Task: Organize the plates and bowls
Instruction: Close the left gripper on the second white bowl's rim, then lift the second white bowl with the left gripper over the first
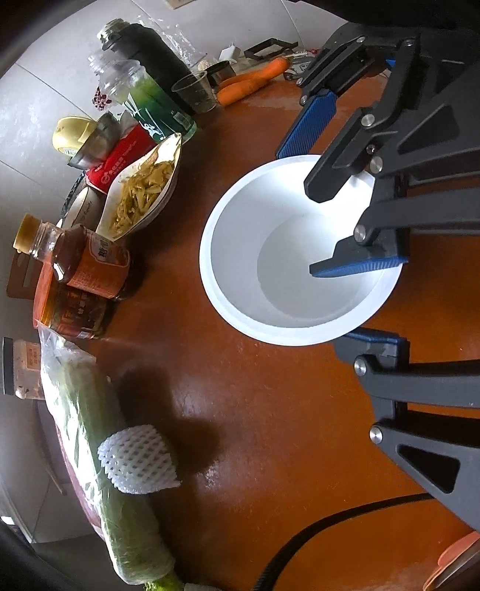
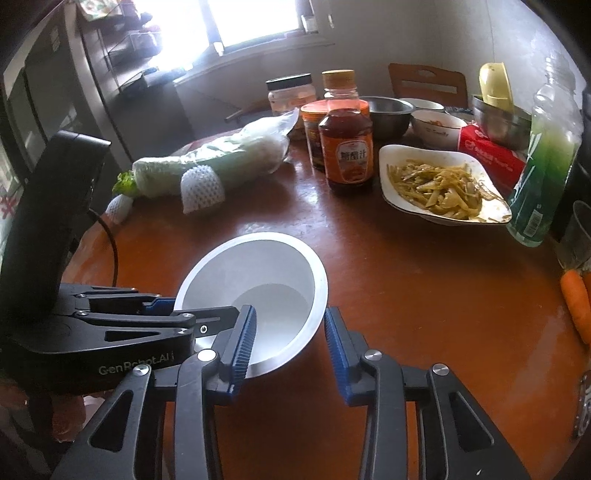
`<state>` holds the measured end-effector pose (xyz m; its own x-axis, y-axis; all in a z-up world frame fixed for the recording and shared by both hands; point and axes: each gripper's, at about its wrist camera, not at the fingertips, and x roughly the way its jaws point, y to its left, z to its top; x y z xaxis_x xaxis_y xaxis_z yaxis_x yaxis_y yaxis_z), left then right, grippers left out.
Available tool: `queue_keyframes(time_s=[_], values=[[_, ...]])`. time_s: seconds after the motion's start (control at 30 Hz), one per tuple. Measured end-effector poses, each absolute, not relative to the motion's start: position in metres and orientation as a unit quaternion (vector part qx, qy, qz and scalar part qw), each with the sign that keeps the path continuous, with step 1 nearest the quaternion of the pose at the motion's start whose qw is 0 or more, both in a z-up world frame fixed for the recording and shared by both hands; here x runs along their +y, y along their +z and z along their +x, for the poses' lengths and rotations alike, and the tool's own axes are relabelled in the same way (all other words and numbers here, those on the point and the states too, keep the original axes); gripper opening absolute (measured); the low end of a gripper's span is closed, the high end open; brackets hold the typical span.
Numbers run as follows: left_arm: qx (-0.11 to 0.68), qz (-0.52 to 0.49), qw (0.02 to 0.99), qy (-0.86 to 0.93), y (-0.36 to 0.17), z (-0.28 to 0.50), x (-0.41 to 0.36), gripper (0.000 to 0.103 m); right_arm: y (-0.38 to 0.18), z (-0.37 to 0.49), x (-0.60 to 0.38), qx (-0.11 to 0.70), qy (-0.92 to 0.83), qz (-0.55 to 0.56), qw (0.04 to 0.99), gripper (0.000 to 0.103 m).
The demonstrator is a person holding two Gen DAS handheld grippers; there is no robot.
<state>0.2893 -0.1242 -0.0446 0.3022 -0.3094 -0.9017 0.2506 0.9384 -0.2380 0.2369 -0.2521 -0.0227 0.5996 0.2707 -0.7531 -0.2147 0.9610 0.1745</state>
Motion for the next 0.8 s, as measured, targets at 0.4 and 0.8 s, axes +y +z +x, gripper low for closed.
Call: queue_keyframes(time_s=[0.4,0.8], values=[[0.528,-0.032,0.832,-0.169,-0.013,0.267,-0.1,0.025,0.004,0.221,-0.227,0.403,0.145,0.01,0.903,0.04],[0.482,-0.025,0.862,-0.155,0.025,0.229,-0.076,0.025,0.034,0.187,-0.199,0.371,0.16,0.0,0.915,0.04]])
